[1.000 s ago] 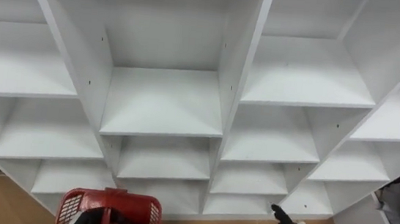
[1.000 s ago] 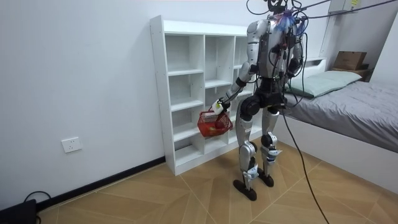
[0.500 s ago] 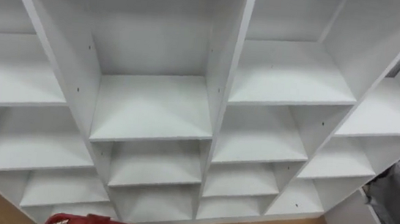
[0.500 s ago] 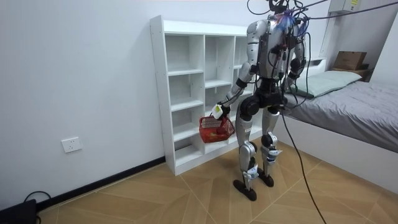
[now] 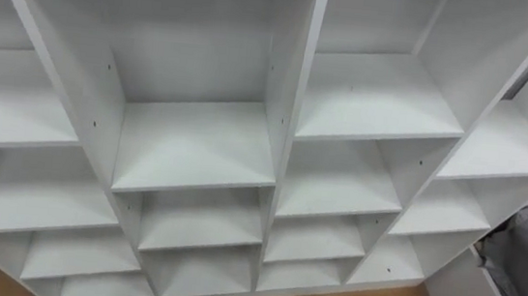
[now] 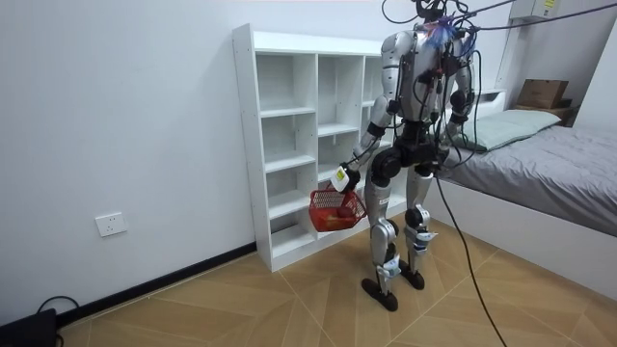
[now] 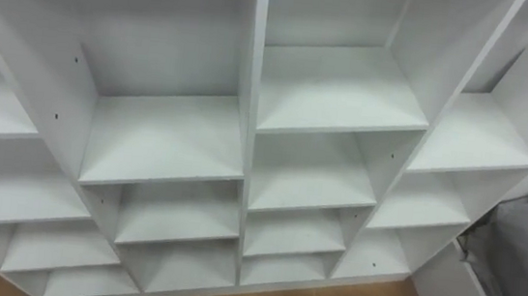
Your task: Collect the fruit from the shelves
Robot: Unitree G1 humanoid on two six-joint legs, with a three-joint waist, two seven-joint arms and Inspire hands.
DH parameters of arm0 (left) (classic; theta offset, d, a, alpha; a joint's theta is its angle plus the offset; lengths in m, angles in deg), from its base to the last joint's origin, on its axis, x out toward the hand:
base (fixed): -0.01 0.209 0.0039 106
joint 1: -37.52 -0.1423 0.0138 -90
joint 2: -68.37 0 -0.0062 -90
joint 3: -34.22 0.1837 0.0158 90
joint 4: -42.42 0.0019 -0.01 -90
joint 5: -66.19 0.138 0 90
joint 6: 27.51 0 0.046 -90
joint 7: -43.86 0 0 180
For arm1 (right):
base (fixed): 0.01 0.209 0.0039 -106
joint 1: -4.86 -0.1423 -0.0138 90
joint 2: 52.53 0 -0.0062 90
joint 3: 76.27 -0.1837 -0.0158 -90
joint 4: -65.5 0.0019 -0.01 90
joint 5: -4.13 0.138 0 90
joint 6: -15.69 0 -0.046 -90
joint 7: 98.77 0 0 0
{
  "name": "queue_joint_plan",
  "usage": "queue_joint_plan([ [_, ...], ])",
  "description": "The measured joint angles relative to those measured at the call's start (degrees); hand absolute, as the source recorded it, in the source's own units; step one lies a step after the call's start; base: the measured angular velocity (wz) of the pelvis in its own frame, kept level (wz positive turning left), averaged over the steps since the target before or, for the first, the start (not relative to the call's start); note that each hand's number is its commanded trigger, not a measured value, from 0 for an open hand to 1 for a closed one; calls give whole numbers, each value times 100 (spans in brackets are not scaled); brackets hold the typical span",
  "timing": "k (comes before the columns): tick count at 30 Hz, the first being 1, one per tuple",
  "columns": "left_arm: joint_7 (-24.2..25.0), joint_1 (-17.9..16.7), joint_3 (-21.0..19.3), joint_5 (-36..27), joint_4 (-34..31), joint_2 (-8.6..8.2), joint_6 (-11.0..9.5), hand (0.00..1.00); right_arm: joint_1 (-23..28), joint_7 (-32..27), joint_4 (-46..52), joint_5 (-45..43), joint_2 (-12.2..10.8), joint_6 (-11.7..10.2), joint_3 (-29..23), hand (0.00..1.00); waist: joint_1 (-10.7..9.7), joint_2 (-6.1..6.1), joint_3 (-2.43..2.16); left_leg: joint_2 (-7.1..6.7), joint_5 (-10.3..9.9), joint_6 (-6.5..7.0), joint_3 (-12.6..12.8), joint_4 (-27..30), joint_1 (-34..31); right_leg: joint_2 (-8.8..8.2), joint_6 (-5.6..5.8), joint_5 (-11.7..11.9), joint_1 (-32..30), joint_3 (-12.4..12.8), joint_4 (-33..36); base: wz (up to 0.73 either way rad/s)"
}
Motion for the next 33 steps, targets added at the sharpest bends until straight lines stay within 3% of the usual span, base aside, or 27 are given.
queue_joint_plan([
  [4,-2,-26,-9,114,126,4,23,100,15,82,-178,54,-1,113,0,0,-7,-6,0,0,0,0,-18,-25,-12,-4,0,-1,10,-34,-16,2],
  [9,-60,-23,0,483,132,3,195,100,-82,183,-301,245,-54,212,3,0,-21,-38,-2,-2,1,0,-19,-22,8,-13,0,-1,22,-37,-41,0],
  [17,-119,-33,-3,504,130,-1,267,100,-204,431,-465,620,-39,436,2,0,21,-45,4,-3,1,0,-31,-22,-3,-9,4,-5,35,-46,-49,0],
  [28,-200,-36,8,553,126,5,462,100,-290,573,-602,946,-13,658,44,0,21,-60,1,-19,1,-6,-296,40,-98,-10,1,-25,120,-276,-126,12],
  [33,-229,-46,18,555,136,7,521,100,-335,617,-608,955,-20,705,82,0,13,-113,21,-66,1,-4,-498,79,-111,-95,22,-86,200,-431,-133,20],
])
